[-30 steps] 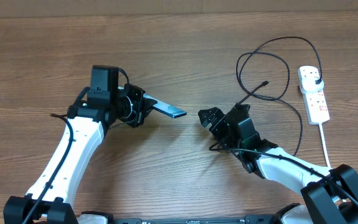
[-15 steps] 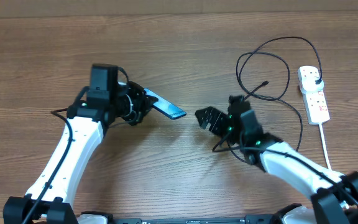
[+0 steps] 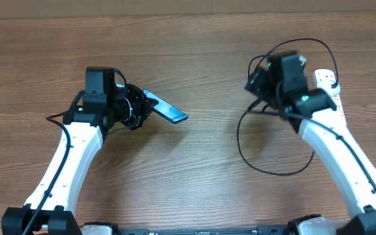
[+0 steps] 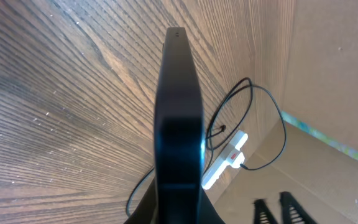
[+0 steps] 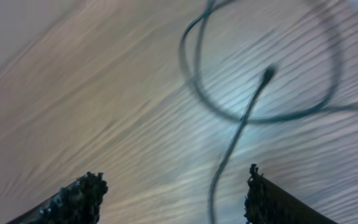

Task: Plug charger to phone and switch on socket
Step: 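Move the right gripper to the black cable and grasp its USB-C plug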

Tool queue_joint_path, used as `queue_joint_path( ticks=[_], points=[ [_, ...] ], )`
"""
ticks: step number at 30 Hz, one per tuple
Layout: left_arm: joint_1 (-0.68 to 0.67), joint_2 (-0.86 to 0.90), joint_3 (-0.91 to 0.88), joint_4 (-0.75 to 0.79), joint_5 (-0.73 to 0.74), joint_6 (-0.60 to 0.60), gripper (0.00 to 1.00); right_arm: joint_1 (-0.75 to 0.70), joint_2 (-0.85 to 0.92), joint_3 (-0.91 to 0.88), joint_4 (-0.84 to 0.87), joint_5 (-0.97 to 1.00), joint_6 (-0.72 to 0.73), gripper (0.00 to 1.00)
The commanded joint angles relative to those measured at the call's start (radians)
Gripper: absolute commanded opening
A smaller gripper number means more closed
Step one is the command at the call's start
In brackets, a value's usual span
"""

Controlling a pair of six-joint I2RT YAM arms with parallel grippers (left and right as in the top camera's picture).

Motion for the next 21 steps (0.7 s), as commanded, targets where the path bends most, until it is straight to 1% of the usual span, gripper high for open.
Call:
queue_joint_path(
  ticks=[1,5,8,10,13,15,19,21],
  points=[
    [0.000,-0.002,0.001,0.010,0.012,0.015,0.05,-0.055,0.100,0.087,-0.047,0.084,-0.023,0.75],
    [0.000,-0.002,0.001,0.008,0.013,0.015,0.05,-0.107,0.223,0.155,-0.063,0.084,-0.023,0.74],
    [-0.002,-0.002,0.001,0.004,0.025,0.015,0.04,-0.137,0.349,0.221,-0.096,0.083,-0.019,0.67],
    [-0.002,-0.002,0.001,0.004,0.025,0.015,0.04,-0.144,0.409,0.251,-0.098,0.081,-0.019,0.65],
    [-0.002,-0.002,0.001,0.003,0.025,0.015,0.04,-0.144,0.477,0.275,-0.077,0.082,-0.016,0.61],
    [-0.002,-0.002,0.001,0.003,0.025,0.015,0.04,-0.144,0.525,0.275,-0.059,0.109,0.031,0.56],
    [-0.003,-0.002,0.001,0.002,0.038,0.015,0.04,-0.144,0.586,0.275,-0.018,0.118,0.060,0.54],
    [-0.003,-0.002,0.001,0.002,0.039,0.016,0.04,-0.144,0.607,0.275,0.010,0.109,0.069,0.51]
  ],
)
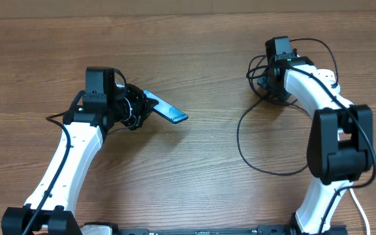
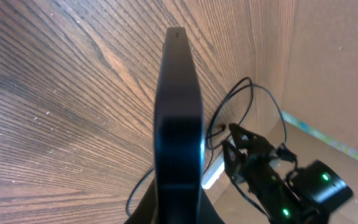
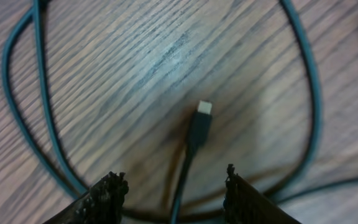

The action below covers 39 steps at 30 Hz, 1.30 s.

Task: Plug charger to phone and switch on socket
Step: 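Move the right gripper to the black cable and grasp its USB-C plug, then carry the USB-C plug with the right gripper to the phone's bottom port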

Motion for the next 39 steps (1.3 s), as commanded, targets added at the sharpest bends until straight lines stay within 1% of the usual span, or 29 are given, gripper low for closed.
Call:
queue_joint_path(
  ticks=[1,4,8,11,15,21,24,29,33,37,39],
  points=[
    [-0.003,-0.002,0.001,0.004,0.036,0.016,0.05,-0.001,0.045,0.033,0.027,0.016,0.053,0.49],
    [-0.006,-0.002,0.001,0.004,0.037,0.015,0.04,0.003,0.047,0.033,0.016,0.005,0.083,0.45],
    [-0.013,-0.002,0.001,0.004,0.029,0.015,0.04,0.011,0.049,0.033,0.016,0.005,0.082,0.44],
    [-0.014,-0.002,0.001,0.004,0.029,0.015,0.04,0.011,0.049,0.033,0.011,0.004,0.083,0.40],
    [-0.014,-0.002,0.001,0.004,0.029,0.015,0.04,0.014,0.049,0.033,-0.007,-0.037,0.082,0.37],
    [-0.014,-0.002,0.001,0.005,0.029,0.015,0.04,0.014,0.049,0.031,-0.024,-0.040,0.082,0.32],
    [-0.014,-0.002,0.001,0.004,0.030,0.015,0.04,0.014,0.049,0.031,-0.014,-0.040,0.082,0.25],
    [-0.014,-0.002,0.001,0.001,0.030,0.015,0.04,0.014,0.049,0.031,-0.002,-0.032,0.082,0.24],
    [-0.014,-0.002,0.001,0.000,0.034,0.016,0.05,0.014,0.049,0.031,0.009,-0.003,0.082,0.20],
    [-0.014,-0.002,0.001,-0.004,0.037,0.016,0.04,0.014,0.049,0.031,0.016,0.002,0.082,0.19],
    [-0.014,-0.002,0.001,-0.017,0.037,0.016,0.05,0.014,0.050,0.031,0.016,0.002,0.082,0.15]
  ],
)
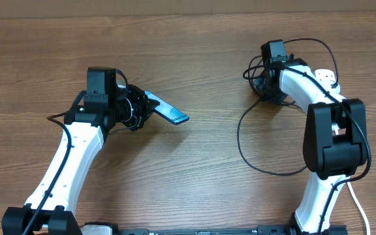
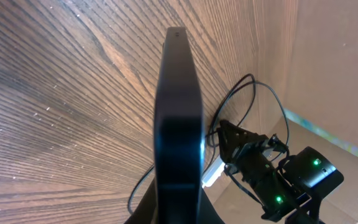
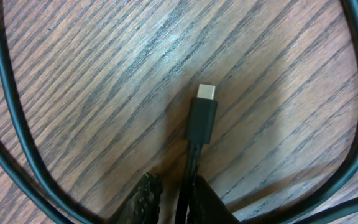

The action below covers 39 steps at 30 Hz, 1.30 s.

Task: Plug charger to phone and switch on socket
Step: 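Carry the USB-C plug with the right gripper to the phone's bottom port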

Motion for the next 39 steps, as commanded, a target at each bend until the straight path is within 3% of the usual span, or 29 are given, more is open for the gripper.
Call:
queue_joint_path(
  ticks=[1,4,8,13,23,27,31,35,39],
  points=[
    [-0.008,-0.003,0.001,-0.013,0.034,0.016,0.04,0.004,-0.001,0.028,0.007,0.022,0.003,0.13],
    [-0.008,-0.003,0.001,-0.018,0.035,0.017,0.04,0.004,-0.001,0.028,0.006,0.020,0.002,0.04],
    [-0.008,-0.003,0.001,-0.017,0.056,0.041,0.04,0.004,-0.003,0.031,0.005,-0.008,-0.045,0.04],
    [-0.007,-0.003,0.001,-0.017,0.110,0.107,0.04,-0.004,-0.051,0.070,-0.042,-0.192,-0.156,0.04],
    [-0.007,0.104,0.002,0.143,0.226,0.166,0.04,-0.003,-0.372,0.097,-0.219,-0.499,-0.451,0.04],
    [-0.007,0.240,0.002,0.341,0.443,0.165,0.04,-0.003,-0.507,0.097,-0.324,-0.579,-0.564,0.04],
    [-0.007,0.361,0.002,0.650,0.643,0.047,0.04,-0.003,-0.609,0.086,-0.449,-0.716,-0.699,0.04],
    [-0.007,0.414,0.002,0.881,0.706,-0.061,0.04,0.011,-0.708,-0.015,-0.526,-0.770,-0.742,0.04],
    [-0.005,0.415,0.002,0.963,0.708,-0.083,0.04,0.083,-0.832,-0.227,-0.468,-0.769,-0.722,0.04]
  ],
)
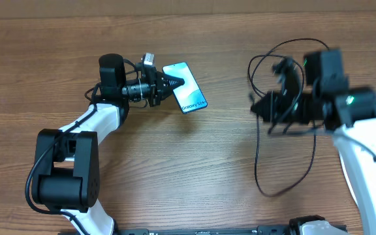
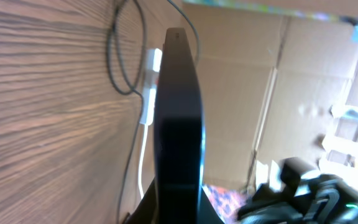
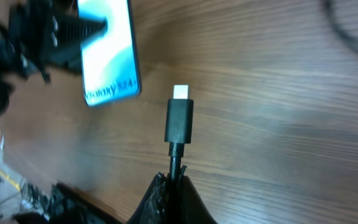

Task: Plug charger to phone and switch on socket
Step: 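Carry the USB-C plug with the right gripper to the phone's bottom port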

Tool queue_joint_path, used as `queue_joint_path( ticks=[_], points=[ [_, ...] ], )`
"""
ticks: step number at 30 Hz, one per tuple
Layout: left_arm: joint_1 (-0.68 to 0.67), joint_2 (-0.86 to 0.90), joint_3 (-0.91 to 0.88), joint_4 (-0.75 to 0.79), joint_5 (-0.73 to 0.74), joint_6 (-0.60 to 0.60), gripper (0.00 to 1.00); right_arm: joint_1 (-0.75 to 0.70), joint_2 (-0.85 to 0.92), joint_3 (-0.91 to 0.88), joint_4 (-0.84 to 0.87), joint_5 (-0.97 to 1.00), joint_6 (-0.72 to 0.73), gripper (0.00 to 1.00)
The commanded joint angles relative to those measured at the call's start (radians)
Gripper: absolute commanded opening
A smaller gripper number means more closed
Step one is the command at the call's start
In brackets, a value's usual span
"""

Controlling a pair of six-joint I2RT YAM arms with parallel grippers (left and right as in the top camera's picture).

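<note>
A light-blue phone [image 1: 185,95] is held off the table at the back middle, with my left gripper [image 1: 173,83] shut on its left end. The left wrist view shows that phone [image 2: 179,118] edge-on between the fingers. My right gripper [image 1: 260,106] is shut on the black charger cable [image 1: 286,175] just behind its plug [image 3: 180,118]. The plug's metal tip points toward the phone [image 3: 107,59], a short gap away. The white socket strip [image 2: 150,87] shows only in the left wrist view, far across the table.
The cable's loose loops [image 1: 292,52] hang and lie around my right arm at the right. A cardboard wall [image 2: 241,93] stands behind the table's far side. The right arm [image 1: 364,150] covers the right edge of the table.
My right gripper has risen from the back right and come toward the middle with the plug held out at the phone. My left arm has turned and carried the phone farther back.
My right gripper hung open above the cable, then stood open astride the plug on the table, then shut on the cable behind the plug. The left gripper kept the phone throughout. Now plug and phone face each other in the air.
</note>
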Motion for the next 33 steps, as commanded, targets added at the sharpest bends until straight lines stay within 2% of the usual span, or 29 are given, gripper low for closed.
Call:
queue_joint_path(
  ticks=[1,3,7,14,21,33],
  points=[
    [-0.005,-0.002,0.011,0.038,0.092,-0.068,0.04,0.082,-0.111,-0.195,0.072,-0.041,0.009,0.04],
    [-0.005,-0.002,0.011,0.038,0.091,-0.079,0.04,0.138,-0.171,-0.303,0.175,-0.029,0.085,0.04],
    [-0.008,-0.002,0.011,0.038,0.093,-0.089,0.04,0.273,-0.235,-0.445,0.393,0.050,0.151,0.04],
    [-0.008,-0.002,0.011,0.039,0.129,-0.090,0.04,0.446,-0.218,-0.468,0.554,0.223,0.209,0.04],
    [-0.010,-0.002,0.011,0.039,0.149,-0.040,0.04,0.462,-0.187,-0.468,0.647,0.221,0.254,0.04],
    [-0.014,-0.002,0.011,0.039,0.125,-0.042,0.04,0.462,-0.129,-0.468,0.694,0.199,0.284,0.04]
  ],
)
